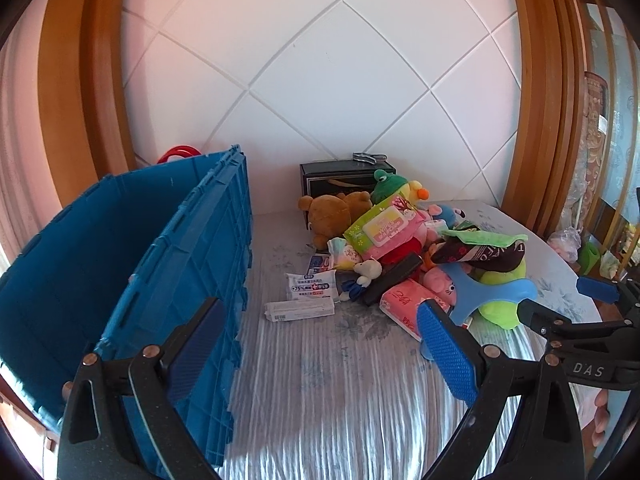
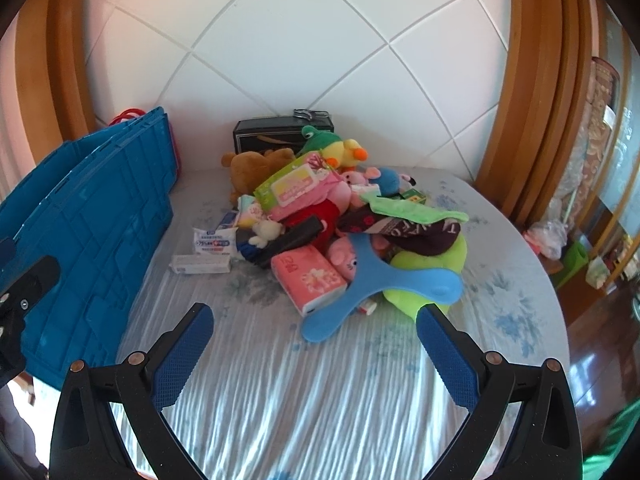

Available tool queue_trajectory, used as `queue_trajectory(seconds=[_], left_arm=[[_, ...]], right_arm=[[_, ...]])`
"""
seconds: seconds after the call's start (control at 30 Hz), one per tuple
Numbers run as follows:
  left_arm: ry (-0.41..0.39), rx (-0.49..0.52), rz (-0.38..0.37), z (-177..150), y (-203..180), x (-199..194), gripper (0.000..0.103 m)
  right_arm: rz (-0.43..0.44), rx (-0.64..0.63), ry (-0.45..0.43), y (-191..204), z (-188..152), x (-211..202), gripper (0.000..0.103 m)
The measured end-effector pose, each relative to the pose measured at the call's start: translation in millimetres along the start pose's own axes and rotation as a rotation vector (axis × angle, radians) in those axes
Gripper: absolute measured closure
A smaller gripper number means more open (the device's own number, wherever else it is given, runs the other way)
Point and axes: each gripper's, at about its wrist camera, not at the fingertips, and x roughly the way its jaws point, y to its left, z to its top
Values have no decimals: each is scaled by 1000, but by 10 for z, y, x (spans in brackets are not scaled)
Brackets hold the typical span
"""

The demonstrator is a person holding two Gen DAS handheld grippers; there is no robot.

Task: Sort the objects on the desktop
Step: 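Move both tools toward the pile of items on the bed, then grasp the white medicine box with the left tool while the right tool grasps the pink tissue pack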

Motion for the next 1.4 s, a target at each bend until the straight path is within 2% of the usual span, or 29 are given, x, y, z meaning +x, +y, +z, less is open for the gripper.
queue_trajectory(seconds=[0.13,0.23,0.37,0.53,0.7,0.83,0.9,1.0,1.13,1.2,1.27,1.37,1.4], left_arm=[[59,19,-38,-25,-13,410,5],[113,15,-58,-115,-27,806,5],[229,-9,-45,-267,-58,1403,5],[342,-39,2,-440,-56,2040,5],[416,-62,90,-499,13,2651,5],[458,-101,113,-501,160,3109,5],[456,-76,140,-453,167,3323,5],[453,-22,228,-388,215,3666,5],[502,1,324,-413,353,4149,5],[499,49,381,-430,344,4271,5],[522,111,401,-497,266,4295,5],[571,46,347,-613,267,4134,6],[594,3,300,-652,281,4036,6]], right_arm=[[21,36,12,-103,29,176,0],[-11,75,32,-228,-1,367,0],[-41,114,69,-410,-60,685,0],[19,124,119,-516,2,1249,0],[95,25,225,-375,107,1906,0],[129,-70,274,-243,206,2378,0],[164,-94,313,-189,241,2645,0],[186,-111,357,-132,276,2958,0],[228,-130,396,-49,282,3242,0],[246,-146,418,0,270,3382,0],[244,-150,436,34,231,3490,0],[203,-164,471,73,138,3626,0],[200,-174,472,85,121,3624,0]])
